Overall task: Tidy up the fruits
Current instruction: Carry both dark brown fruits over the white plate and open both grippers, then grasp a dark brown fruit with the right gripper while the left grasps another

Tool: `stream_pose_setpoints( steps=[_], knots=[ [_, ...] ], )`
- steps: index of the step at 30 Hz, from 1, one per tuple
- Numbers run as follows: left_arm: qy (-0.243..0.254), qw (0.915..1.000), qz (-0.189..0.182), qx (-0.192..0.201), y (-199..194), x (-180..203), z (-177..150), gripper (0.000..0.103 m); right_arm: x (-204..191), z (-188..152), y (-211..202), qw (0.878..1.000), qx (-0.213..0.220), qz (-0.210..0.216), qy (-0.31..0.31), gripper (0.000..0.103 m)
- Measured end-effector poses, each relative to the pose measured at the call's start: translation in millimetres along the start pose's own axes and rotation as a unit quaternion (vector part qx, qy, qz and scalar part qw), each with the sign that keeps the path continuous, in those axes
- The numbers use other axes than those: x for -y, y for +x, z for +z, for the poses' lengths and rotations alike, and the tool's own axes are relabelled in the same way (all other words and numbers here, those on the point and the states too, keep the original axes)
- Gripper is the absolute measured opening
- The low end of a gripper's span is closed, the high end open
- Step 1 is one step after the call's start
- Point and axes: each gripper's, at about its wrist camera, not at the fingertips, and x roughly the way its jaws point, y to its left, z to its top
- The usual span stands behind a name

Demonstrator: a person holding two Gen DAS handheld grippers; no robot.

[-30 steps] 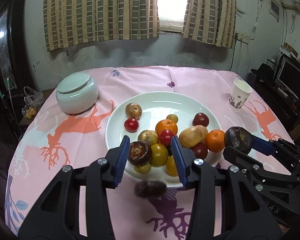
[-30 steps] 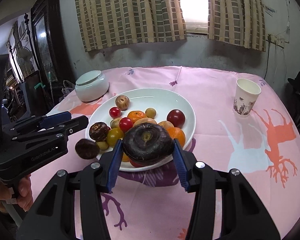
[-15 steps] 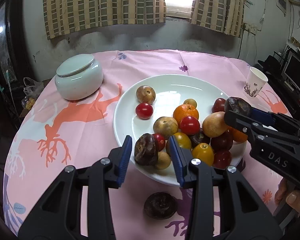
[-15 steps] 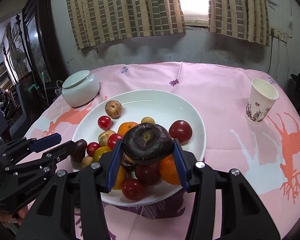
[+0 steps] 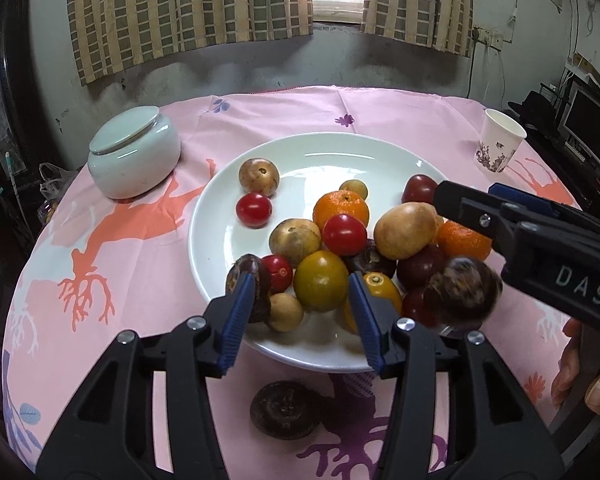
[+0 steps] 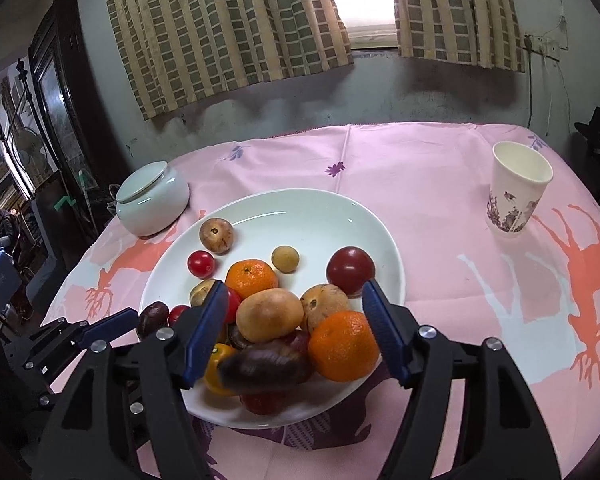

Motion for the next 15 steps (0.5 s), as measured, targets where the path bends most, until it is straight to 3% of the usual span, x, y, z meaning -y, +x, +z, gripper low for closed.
stream_pose_setpoints(
  steps=[10, 15],
  knots=[
    [0.001, 1.0000, 0.001, -0.005, -10, 6, -14, 0.053, 4, -20, -20, 1.000, -0.010, 0.001, -0.002, 0.070],
    [0.005, 1.0000, -0.001, -0.007, -18, 8, -27, 0.055, 11, -41, -45, 0.999, -0.045, 0.018, -0.025, 0.070]
  ],
)
